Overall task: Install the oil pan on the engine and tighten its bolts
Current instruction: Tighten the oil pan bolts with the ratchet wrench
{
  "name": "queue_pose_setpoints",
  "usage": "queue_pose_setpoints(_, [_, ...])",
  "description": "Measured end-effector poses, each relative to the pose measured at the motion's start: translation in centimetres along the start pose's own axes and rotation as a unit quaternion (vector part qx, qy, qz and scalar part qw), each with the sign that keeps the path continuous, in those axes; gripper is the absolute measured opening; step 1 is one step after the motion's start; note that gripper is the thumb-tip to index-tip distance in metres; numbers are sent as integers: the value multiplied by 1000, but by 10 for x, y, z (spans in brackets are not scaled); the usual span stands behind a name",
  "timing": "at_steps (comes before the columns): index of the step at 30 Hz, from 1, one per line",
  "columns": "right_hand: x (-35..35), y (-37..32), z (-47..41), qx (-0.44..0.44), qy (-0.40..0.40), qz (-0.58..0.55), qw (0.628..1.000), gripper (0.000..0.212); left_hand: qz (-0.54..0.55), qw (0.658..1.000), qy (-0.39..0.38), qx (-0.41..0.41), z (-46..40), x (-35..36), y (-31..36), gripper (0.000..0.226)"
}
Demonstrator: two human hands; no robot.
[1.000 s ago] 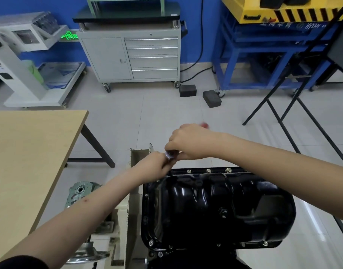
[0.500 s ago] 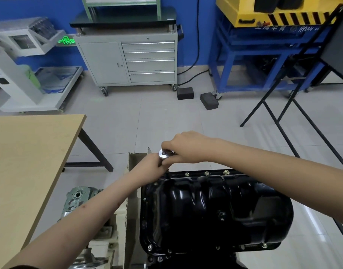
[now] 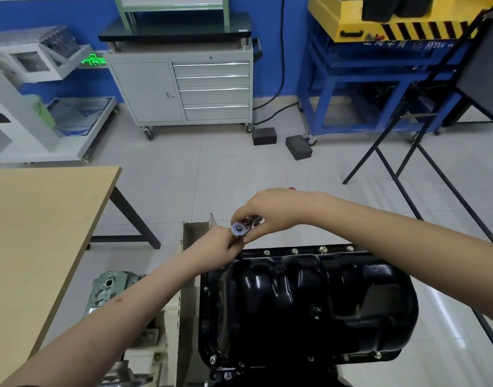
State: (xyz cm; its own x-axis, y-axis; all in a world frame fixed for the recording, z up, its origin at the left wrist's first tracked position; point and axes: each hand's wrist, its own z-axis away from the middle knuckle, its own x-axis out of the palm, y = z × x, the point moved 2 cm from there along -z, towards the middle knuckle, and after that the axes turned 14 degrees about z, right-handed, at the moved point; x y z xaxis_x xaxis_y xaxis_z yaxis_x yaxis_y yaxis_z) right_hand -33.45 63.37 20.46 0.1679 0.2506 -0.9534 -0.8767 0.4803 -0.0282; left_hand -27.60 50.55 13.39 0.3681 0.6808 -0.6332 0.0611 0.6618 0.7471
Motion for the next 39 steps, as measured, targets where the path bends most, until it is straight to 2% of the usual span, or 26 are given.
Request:
queue_pose_setpoints(3, [3, 13, 8, 37, 14, 24, 999, 33, 24, 1000, 10, 18, 2, -3, -4, 22])
queue_pose_setpoints(6, [5, 20, 18, 86, 34, 29, 995, 42, 61, 998, 15, -4, 1, -8, -9, 19])
queue_pose_setpoints(9, [13, 11, 23, 136, 42, -1, 990, 46, 63, 998, 0, -27, -5, -13, -14, 31])
queue_pose_setpoints(12, [18, 1, 27, 207, 28, -80, 975, 47, 58, 998, -6, -26, -19, -17, -12, 33])
queue_pose_setpoints(17, [11, -13, 43, 241, -21, -285, 927, 35, 68, 997, -35, -29, -25, -15, -13, 27])
queue_pose_setpoints(20, [18, -44, 41, 223, -66, -460, 857, 28, 37, 999, -17, -10, -25, -15, -13, 28])
queue_pose_setpoints(22, [21, -57, 38, 196, -82, -488, 847, 26, 21, 999, -21, -15, -27, -16, -14, 32])
queue_pose_setpoints(28, [9, -26, 48, 160, -112, -386, 901, 7, 51, 999, -6, -12, -16, -16, -16, 37])
queue_pose_setpoints(35, [-7, -6, 36, 66, -69, -147, 984, 34, 9, 999, -46, -5, 0, -10, -23, 32])
queue_pose_setpoints(39, [-8, -9, 27, 47, -24, -22, 998, 28, -9, 1000, -21, -1, 4, -7, -17, 27])
